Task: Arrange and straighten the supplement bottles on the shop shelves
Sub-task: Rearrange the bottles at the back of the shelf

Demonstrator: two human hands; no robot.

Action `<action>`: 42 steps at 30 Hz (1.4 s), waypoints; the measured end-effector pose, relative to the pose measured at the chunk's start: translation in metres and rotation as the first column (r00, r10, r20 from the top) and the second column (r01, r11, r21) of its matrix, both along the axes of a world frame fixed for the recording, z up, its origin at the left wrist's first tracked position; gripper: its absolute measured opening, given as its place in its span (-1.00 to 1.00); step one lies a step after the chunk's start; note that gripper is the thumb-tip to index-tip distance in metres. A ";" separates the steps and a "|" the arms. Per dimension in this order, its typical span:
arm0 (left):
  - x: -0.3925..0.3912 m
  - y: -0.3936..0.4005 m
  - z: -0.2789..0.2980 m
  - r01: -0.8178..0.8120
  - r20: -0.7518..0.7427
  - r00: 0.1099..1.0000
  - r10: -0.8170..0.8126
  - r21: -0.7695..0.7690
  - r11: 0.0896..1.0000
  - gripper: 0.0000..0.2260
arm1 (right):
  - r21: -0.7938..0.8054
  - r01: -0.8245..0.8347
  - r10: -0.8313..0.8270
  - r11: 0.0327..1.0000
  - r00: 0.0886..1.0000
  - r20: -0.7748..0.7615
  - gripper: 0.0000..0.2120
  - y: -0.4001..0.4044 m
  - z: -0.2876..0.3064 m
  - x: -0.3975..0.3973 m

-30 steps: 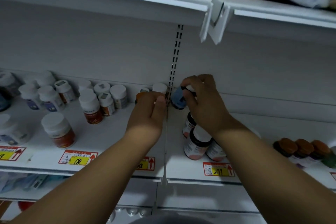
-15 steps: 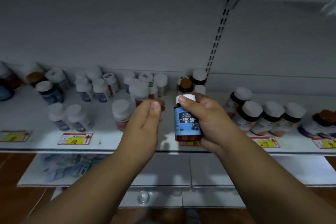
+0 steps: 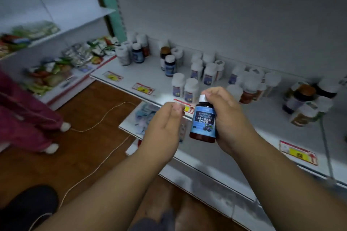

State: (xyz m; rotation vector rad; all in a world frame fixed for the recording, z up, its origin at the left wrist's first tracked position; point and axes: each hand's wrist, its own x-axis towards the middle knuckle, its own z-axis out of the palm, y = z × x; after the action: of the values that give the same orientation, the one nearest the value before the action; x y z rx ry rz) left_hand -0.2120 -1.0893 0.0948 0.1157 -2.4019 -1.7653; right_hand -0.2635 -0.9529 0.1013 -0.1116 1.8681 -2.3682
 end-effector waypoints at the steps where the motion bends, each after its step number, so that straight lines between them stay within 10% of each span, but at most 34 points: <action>1: 0.005 -0.012 -0.001 -0.016 0.001 1.000 0.016 -0.013 1.000 -0.63 | 0.009 -0.028 0.028 1.000 1.000 -0.003 -0.91 -0.012 -0.001 0.001; 17: -0.089 -0.223 -0.028 0.157 0.053 0.986 -0.155 -0.041 0.987 -0.66 | 0.069 0.101 -0.100 0.993 0.995 -0.014 -0.87 -0.210 -0.022 -0.071; 24: -0.145 -0.259 -0.044 0.229 0.086 0.971 -0.223 -0.071 0.971 -0.59 | 0.536 0.386 -0.329 0.751 0.922 -0.203 -0.71 -0.214 -0.033 -0.116; 42: -0.262 -0.281 -0.071 0.227 0.116 0.971 -0.211 -0.148 0.963 -0.67 | 0.812 0.240 0.002 0.532 0.958 -0.285 -0.73 -0.241 -0.075 -0.244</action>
State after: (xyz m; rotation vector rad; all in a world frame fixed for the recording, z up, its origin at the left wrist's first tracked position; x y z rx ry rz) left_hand -0.4743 -1.3704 0.0235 -0.0882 -2.7104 -1.6776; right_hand -0.5073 -1.1935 0.0265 -0.1931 3.0095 -1.2482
